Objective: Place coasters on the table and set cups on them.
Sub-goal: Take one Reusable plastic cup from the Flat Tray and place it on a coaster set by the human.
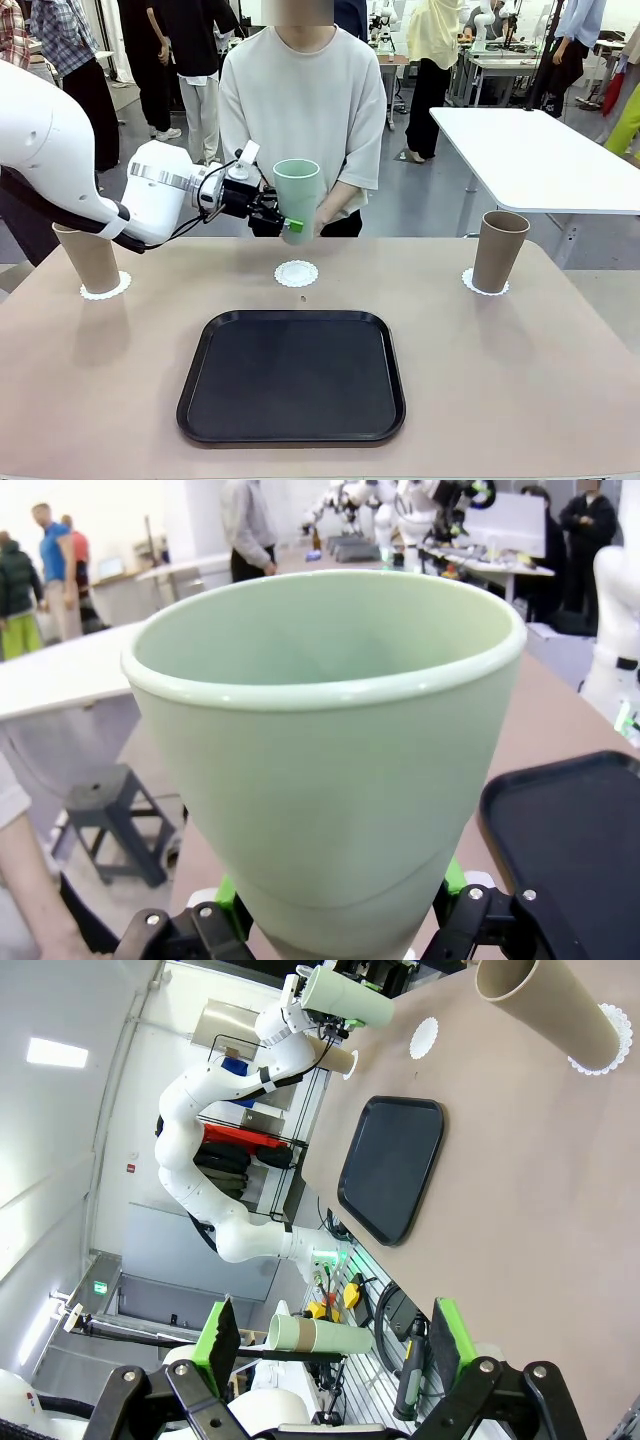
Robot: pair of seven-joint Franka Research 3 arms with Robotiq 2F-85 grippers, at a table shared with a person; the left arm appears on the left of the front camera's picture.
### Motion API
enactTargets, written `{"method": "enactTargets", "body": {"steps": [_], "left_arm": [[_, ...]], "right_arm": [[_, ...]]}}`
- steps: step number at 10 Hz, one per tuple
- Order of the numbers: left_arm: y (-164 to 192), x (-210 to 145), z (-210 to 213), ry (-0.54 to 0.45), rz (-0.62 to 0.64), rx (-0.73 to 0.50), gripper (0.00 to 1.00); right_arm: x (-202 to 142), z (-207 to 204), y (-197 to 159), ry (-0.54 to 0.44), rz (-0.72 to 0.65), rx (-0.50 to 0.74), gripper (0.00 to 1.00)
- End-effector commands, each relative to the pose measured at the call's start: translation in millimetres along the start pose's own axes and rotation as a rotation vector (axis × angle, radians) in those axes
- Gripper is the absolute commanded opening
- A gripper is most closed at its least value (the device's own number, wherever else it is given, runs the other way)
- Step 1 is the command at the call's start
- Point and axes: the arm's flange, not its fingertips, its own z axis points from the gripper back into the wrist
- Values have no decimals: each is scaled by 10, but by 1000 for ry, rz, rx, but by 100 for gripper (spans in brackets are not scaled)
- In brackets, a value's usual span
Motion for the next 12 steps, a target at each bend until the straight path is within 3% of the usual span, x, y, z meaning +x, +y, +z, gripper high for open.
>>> {"method": "enactTargets", "body": {"steps": [1, 4, 12], "left_arm": [[27, -150, 14, -11, -29, -25, 82], [123, -393, -175, -30, -19, -32, 82], [191, -625, -250, 16, 38, -57, 82]], "right_arm": [[1, 3, 0, -3, 3, 0, 100], [1, 3, 0, -3, 3, 0, 100], [1, 3, 0, -3, 3, 0, 100]]}}
